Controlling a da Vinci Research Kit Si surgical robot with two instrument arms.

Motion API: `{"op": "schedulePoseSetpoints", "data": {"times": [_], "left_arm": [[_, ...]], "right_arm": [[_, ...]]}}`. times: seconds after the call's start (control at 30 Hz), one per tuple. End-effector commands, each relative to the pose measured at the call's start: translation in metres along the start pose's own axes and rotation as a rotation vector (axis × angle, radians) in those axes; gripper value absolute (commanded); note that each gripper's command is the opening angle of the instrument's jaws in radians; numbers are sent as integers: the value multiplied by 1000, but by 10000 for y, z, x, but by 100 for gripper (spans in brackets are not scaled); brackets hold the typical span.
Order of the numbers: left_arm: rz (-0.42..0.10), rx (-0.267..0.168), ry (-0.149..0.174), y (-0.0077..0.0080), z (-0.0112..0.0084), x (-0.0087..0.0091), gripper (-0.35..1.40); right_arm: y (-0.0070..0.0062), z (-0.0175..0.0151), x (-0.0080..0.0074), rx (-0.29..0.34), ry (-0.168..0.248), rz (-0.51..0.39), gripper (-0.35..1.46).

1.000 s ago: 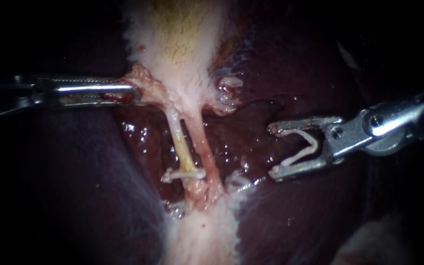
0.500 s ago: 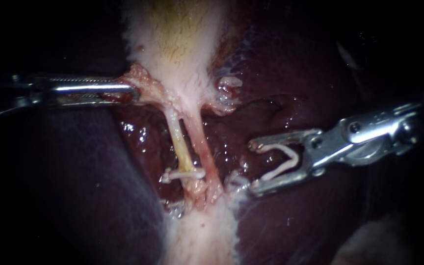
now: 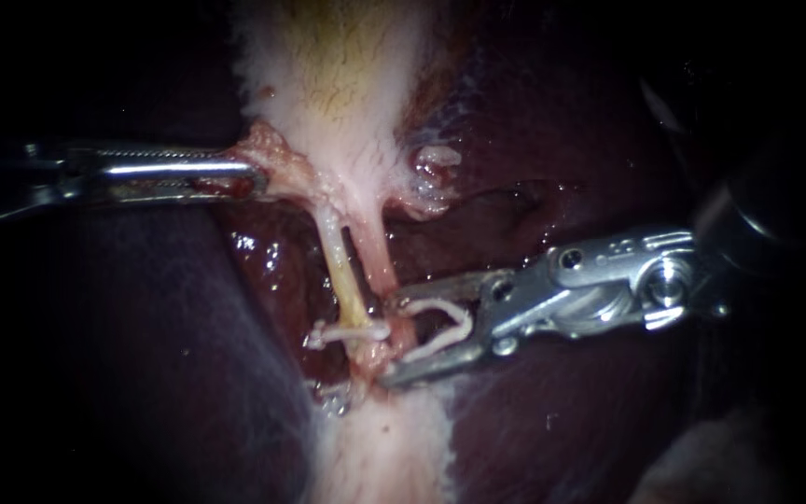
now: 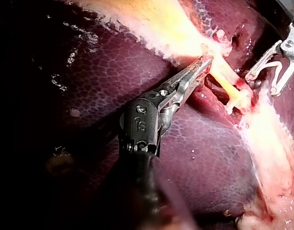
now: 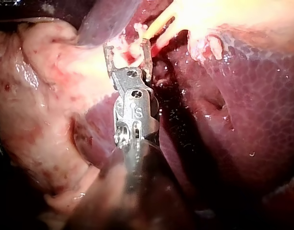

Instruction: Clipping second clip left tube

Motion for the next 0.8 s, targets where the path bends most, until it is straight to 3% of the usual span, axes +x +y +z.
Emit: {"op": "schedulePoseSetpoints", "data": {"times": [0.03,0.63,0.8], "left_arm": [[6,0,0,1,0,1,-35],[6,1,0,1,1,1,-35],[6,1,0,1,1,1,-35]], "right_arm": [[3,1,-2,-1,-1,6,49],[40,50,-33,-14,-3,64,49],[46,64,-34,-6,49,103,49]]}}
